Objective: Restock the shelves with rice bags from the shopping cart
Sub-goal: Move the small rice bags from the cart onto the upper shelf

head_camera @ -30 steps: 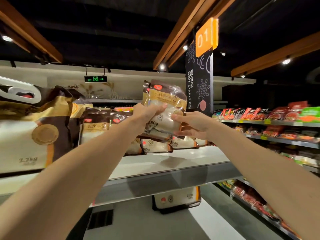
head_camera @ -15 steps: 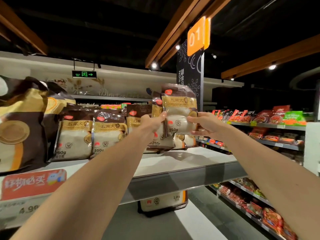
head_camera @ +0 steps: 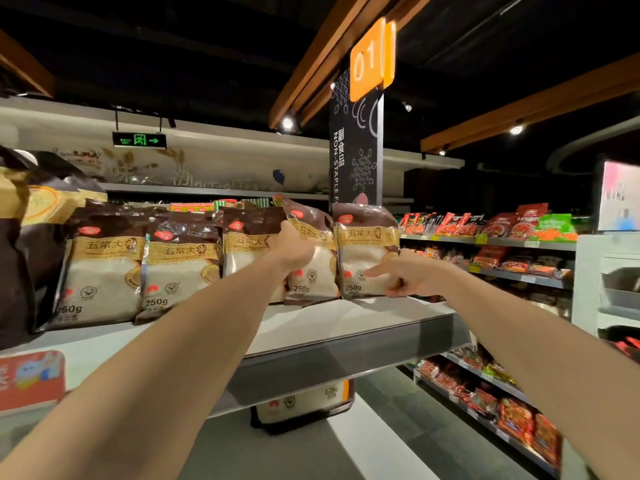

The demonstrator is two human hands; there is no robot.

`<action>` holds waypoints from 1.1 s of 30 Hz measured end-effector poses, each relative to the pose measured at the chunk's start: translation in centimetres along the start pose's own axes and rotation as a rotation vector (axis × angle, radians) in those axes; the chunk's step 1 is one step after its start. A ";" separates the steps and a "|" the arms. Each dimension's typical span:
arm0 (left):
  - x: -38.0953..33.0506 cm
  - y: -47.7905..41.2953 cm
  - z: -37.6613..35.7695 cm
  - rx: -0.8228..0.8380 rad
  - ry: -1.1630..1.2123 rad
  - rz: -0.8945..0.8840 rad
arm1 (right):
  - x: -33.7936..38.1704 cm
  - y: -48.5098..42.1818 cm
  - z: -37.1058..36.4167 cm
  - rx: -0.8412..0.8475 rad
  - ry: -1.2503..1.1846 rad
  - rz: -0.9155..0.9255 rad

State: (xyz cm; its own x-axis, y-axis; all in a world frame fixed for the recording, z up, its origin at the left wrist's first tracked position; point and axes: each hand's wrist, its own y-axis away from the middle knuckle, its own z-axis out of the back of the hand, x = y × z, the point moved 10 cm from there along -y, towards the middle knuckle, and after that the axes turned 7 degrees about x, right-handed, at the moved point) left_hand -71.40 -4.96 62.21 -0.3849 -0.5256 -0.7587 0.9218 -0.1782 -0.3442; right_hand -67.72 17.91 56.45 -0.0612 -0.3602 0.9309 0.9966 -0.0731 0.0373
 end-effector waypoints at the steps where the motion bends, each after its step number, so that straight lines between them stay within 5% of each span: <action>1: -0.2 0.5 0.2 0.017 -0.062 0.015 | 0.1 -0.1 -0.1 0.006 0.031 -0.001; 6: 0.5 3.8 1.2 0.275 -0.480 0.191 | 0.6 -1.3 0.1 -0.073 0.230 0.021; 9: 0.8 4.2 1.0 0.332 -0.325 0.197 | 1.5 -2.1 -0.8 -0.054 0.308 0.021; 15: -0.4 3.2 3.6 0.148 -0.118 0.008 | 1.7 -2.5 -1.7 0.021 0.430 -0.025; 21: 1.0 2.7 3.3 0.147 -0.024 0.030 | 2.7 -1.9 -0.9 -0.178 0.834 -0.048; 27: 1.2 2.8 3.4 0.127 -0.004 0.033 | 2.1 -1.7 -1.5 -0.125 0.621 -0.062; 33: -0.6 3.0 6.7 0.039 -0.101 -0.048 | 2.6 -1.8 -2.4 -0.096 0.651 0.021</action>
State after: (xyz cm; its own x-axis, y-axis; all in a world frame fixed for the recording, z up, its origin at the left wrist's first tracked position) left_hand -68.07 -10.73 65.29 -0.4239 -0.5966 -0.6815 0.9042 -0.2360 -0.3559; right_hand -69.81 14.91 57.90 -0.0924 -0.8494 0.5197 0.9905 -0.1315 -0.0388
